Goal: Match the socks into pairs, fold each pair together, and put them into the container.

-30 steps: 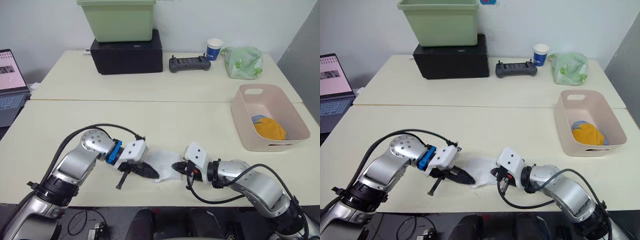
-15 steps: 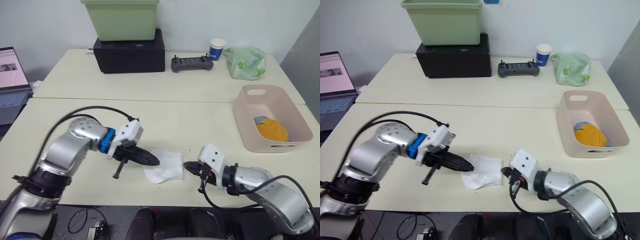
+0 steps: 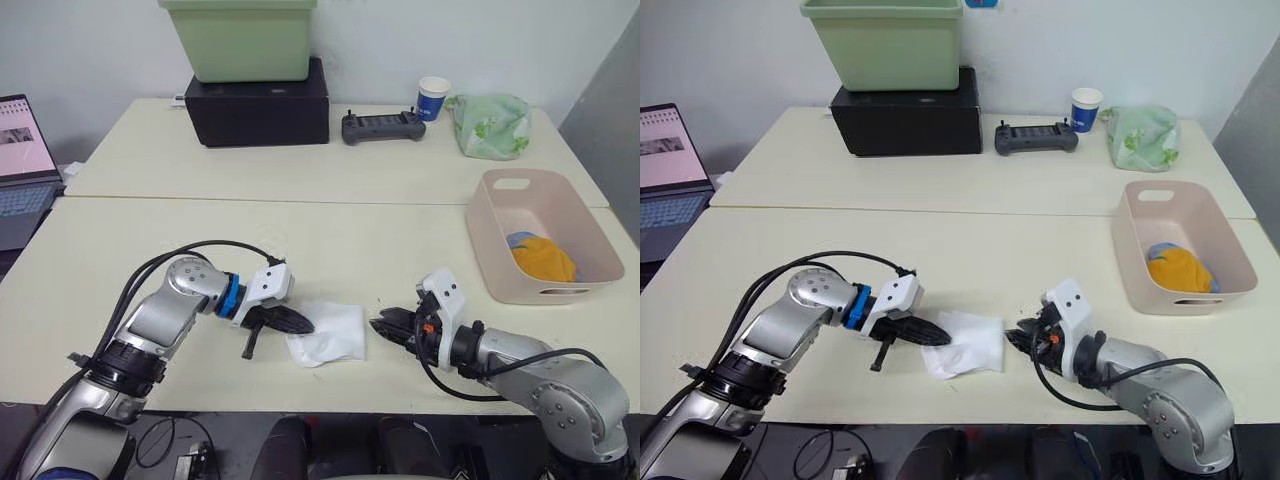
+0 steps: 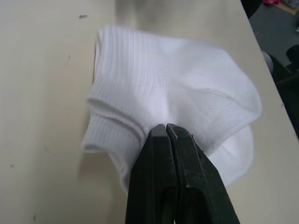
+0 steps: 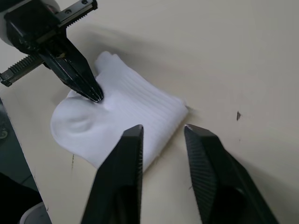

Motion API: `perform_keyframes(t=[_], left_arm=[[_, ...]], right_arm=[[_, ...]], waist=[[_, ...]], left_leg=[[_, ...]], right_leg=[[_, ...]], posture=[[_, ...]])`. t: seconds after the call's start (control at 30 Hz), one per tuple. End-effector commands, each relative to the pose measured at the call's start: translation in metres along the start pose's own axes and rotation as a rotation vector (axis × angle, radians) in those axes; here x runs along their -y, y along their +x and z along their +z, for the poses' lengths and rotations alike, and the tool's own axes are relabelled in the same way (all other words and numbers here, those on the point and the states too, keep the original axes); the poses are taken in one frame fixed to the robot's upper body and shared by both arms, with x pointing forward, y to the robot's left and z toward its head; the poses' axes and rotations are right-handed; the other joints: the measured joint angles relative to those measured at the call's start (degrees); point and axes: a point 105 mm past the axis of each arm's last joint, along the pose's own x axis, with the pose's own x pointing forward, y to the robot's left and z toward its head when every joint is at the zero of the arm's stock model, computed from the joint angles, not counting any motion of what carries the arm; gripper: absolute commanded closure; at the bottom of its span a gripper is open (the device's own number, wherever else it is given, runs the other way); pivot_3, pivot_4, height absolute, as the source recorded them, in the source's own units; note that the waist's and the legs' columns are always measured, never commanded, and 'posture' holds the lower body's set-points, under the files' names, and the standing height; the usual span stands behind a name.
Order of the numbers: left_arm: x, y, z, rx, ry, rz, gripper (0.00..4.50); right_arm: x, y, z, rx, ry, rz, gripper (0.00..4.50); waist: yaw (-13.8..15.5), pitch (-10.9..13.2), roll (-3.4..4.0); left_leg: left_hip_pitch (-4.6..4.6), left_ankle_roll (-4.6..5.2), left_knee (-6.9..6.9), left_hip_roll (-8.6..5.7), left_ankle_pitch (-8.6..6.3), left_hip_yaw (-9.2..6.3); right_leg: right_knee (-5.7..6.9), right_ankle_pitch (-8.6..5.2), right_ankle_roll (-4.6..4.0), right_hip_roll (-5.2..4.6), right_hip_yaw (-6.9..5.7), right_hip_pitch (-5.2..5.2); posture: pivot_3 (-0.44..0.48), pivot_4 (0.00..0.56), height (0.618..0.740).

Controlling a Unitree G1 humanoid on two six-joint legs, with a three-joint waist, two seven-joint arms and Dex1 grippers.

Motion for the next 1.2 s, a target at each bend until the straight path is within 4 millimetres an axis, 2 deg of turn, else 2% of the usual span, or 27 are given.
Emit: perform_keyframes(t=[0.03,0.13,0.33,0.6,0.7,0.77,0.8,0.9,1.0,1.03,1.07,1.2], left_arm=[[0.001,-0.003,-0.017,-0.077,0.017,0.006,4.50],[0.003,-0.002,-0.020,-0.086,0.019,0.003,4.50],[0.004,-0.002,-0.018,-0.077,0.017,0.007,4.50],[-0.003,-0.012,-0.011,-0.075,0.021,0.045,4.50],[-0.004,-0.013,-0.008,-0.067,0.017,0.053,4.50],[-0.005,-0.014,-0.007,-0.058,0.012,0.058,4.50],[-0.006,-0.015,-0.006,-0.046,0.006,0.062,4.50],[-0.008,-0.014,0.003,0.010,0.007,0.076,4.50],[-0.013,-0.009,0.028,0.141,-0.014,0.097,4.50],[-0.015,-0.007,0.040,0.194,-0.020,0.095,4.50],[-0.016,-0.006,0.047,0.224,-0.024,0.093,4.50],[-0.030,0.008,0.099,0.394,-0.054,0.103,4.50]], right_arm=[[-0.004,0.001,0.001,-0.008,0.062,0.037,1.47],[-0.007,0.010,-0.003,-0.033,0.141,0.075,0.50],[-0.018,0.034,-0.012,-0.092,0.235,0.133,0.50],[-0.033,0.064,0.002,-0.062,0.251,0.221,0.50],[-0.036,0.069,0.003,-0.055,0.246,0.239,1.08],[-0.036,0.069,0.004,-0.048,0.242,0.243,1.87],[-0.035,0.068,0.005,-0.044,0.239,0.241,2.09],[-0.031,0.064,0.006,-0.028,0.230,0.219,3.15],[-0.024,0.051,0.006,0.000,0.204,0.163,4.26],[-0.021,0.043,0.005,0.010,0.175,0.135,4.49],[-0.020,0.037,0.004,0.015,0.154,0.118,4.49],[-0.014,-0.014,0.008,0.103,0.023,-0.011,4.49]], waist=[[0.0,0.0,0.03],[-0.1,0.0,0.07],[-0.2,-0.1,0.15],[-1.3,-0.1,0.17],[-1.4,-0.1,0.17],[-1.4,-0.1,0.17],[-1.4,-0.1,0.18],[-1.4,-0.1,0.17],[-1.3,-0.1,0.19],[-0.9,-0.1,0.18],[-0.7,-0.1,0.17],[0.3,-0.1,0.12]], left_leg=[[0.02,0.00,0.00,-0.01,0.00,0.02],[0.04,0.00,0.00,0.00,0.00,0.02],[0.06,0.00,-0.01,0.00,0.00,0.04],[0.14,0.01,-0.04,0.02,0.00,0.01],[0.14,0.01,-0.04,0.03,0.00,-0.01],[0.13,0.01,-0.04,0.03,0.00,0.00],[0.13,0.01,-0.04,0.03,0.00,0.00],[0.11,0.01,-0.04,0.03,0.00,-0.01],[0.06,0.01,-0.03,0.02,0.00,-0.01],[0.01,0.01,-0.03,0.02,0.00,-0.03],[-0.06,0.01,0.01,0.01,0.00,-0.06],[-0.20,0.00,0.11,-0.12,0.00,-0.05]], right_leg=[[0.01,0.00,0.00,-0.01,0.01,0.01],[0.03,0.00,0.00,-0.01,0.02,0.01],[0.04,0.00,0.00,0.00,0.06,0.01],[0.13,0.00,0.00,0.06,0.04,0.01],[0.13,0.00,0.00,0.07,0.03,0.00],[0.13,0.00,0.00,0.06,0.04,-0.01],[0.13,0.00,0.00,0.06,0.04,-0.01],[0.13,0.00,0.00,0.06,0.04,-0.02],[0.12,0.00,0.00,0.05,0.03,-0.05],[0.10,0.00,0.00,0.04,0.00,-0.06],[0.06,0.00,0.01,0.01,-0.04,-0.07],[-0.04,0.00,0.03,-0.14,-0.09,-0.05]], posture=[[0.000,0.150,0.720],[0.000,0.150,0.720],[0.000,0.150,0.720],[0.000,0.150,0.720],[0.000,0.150,0.720],[0.000,0.150,0.720],[0.000,0.150,0.720],[0.000,0.150,0.720],[0.000,0.150,0.720],[0.000,0.150,0.720],[0.000,0.150,0.720],[0.000,0.150,0.720]])
